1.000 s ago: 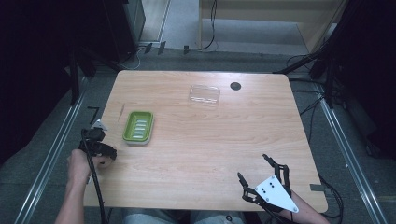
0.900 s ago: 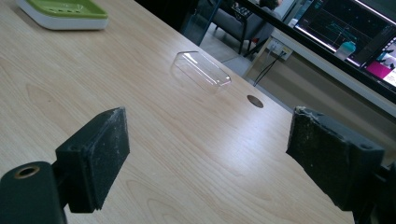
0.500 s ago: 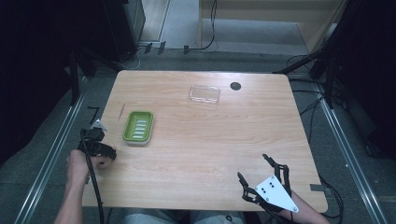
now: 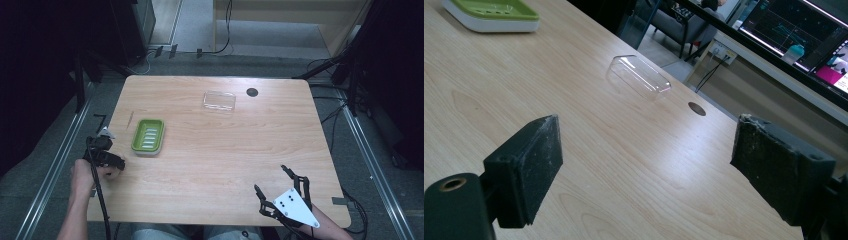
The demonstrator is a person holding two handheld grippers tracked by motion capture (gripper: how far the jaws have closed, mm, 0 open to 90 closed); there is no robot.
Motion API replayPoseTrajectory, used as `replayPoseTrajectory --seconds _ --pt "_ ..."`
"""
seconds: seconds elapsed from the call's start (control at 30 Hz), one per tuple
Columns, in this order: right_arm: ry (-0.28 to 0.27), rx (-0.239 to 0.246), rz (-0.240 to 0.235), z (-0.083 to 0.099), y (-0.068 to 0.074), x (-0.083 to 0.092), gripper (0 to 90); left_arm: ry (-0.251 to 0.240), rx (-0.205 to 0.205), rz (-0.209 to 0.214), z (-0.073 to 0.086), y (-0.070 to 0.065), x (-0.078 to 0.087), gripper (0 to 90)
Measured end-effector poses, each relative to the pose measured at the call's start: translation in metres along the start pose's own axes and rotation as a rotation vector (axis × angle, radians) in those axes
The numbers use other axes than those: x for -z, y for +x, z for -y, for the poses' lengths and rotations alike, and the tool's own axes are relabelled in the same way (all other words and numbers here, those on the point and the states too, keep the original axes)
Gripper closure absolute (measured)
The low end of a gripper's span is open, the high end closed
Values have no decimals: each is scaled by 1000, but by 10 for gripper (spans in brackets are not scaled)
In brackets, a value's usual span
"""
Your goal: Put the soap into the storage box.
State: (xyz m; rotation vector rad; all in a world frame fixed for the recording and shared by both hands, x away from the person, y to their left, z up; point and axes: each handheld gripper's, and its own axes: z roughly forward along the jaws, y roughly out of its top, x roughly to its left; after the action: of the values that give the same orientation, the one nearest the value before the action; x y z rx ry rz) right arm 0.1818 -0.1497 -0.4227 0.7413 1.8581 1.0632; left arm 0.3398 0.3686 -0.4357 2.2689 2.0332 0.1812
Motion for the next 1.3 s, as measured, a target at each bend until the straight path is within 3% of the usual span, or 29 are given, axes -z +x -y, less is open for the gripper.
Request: replayPoseTrajectory --seconds 1.3 --pt "0 16 -7 0 1 -2 133 -39 -63 32 -19 -2 22 333"
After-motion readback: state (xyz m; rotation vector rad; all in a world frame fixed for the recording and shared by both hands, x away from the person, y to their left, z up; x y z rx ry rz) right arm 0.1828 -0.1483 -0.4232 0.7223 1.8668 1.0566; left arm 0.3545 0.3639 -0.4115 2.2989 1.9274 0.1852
